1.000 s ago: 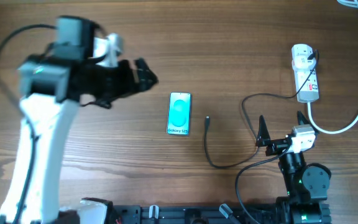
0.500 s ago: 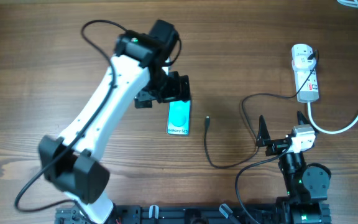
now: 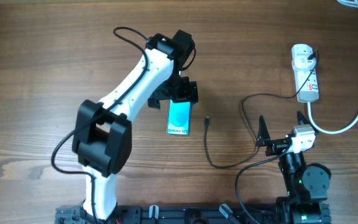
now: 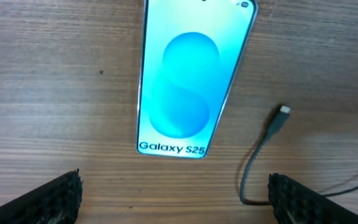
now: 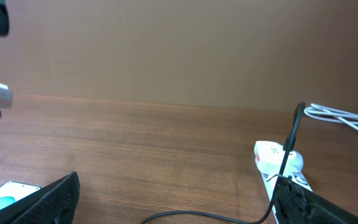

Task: Plug charger to phone and switch on socket
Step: 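Raise the left arm and move its gripper over the blue phone, then lower the left gripper down around the phone's top edge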

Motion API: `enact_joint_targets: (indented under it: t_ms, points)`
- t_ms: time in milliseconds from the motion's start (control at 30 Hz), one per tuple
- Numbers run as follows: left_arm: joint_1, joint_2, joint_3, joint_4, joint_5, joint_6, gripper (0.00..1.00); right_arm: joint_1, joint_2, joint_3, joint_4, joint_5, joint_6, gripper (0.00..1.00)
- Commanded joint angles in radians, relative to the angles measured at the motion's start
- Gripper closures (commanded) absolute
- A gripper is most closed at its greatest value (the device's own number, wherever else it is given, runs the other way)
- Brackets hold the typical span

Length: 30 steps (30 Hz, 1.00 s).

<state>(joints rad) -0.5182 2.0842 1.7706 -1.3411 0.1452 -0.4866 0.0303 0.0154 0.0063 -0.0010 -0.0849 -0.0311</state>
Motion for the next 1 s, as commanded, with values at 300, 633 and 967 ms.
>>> enact_joint_targets:
  t_ms: [300,633,967]
  points:
    - [-0.023,0.106,0.013,0.108,-0.015,0.065,0.00,0.005,-0.006,-0.001,0.002,0.009,0.005,0.00]
    - [-0.040,0.123,0.010,0.150,-0.043,0.139,0.00,0.005,-0.006,-0.001,0.002,0.009,0.005,0.00]
    - [-0.039,0.123,-0.045,0.196,-0.062,0.139,0.00,0.005,-0.006,-0.001,0.002,0.009,0.005,0.00]
